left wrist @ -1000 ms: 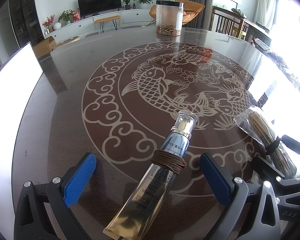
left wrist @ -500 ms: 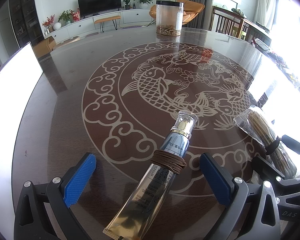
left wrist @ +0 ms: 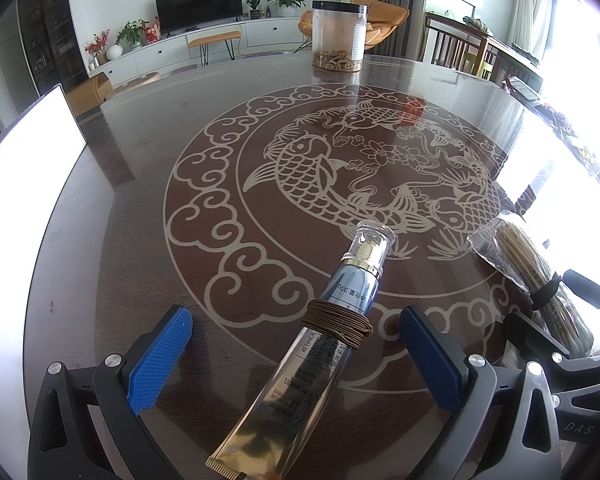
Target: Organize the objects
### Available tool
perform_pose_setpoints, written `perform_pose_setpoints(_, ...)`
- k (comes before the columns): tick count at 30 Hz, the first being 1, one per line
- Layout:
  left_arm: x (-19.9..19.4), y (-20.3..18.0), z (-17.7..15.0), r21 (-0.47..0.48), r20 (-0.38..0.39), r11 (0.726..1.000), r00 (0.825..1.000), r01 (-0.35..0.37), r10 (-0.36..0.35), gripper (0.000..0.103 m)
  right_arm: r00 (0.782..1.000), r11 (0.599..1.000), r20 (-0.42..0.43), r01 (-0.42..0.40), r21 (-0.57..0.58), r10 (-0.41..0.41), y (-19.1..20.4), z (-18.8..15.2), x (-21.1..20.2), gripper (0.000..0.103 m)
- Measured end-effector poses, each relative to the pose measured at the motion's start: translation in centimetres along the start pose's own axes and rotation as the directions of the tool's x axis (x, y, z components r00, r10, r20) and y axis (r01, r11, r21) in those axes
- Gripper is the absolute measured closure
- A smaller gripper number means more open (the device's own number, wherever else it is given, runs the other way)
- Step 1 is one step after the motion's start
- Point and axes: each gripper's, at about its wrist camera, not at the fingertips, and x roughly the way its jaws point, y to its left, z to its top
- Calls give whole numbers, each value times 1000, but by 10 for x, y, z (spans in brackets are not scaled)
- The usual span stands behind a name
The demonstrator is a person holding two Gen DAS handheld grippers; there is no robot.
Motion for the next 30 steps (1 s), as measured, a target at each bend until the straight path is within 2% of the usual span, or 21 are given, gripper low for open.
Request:
perform_pose_setpoints(4,0,0,0,-1,2,1000,1000,-4,4,0,1000,1000,0,0,0,0,0,1,0,0)
perform_pose_setpoints(9,-27,7,-8,-21,118,1000,993,-9,12,0,1000,1000,0,0,0,0,0,0,0,0)
perform_pose_setpoints(18,-81,19,-41,-57,197,998,980,-13,24,0,1000,1000,0,0,0,0,0,0,0,0)
perform_pose_setpoints(30,-133,32,-29,-114,273,993,962,27,5,0,1000,1000,0,0,0,0,0,1,0,0)
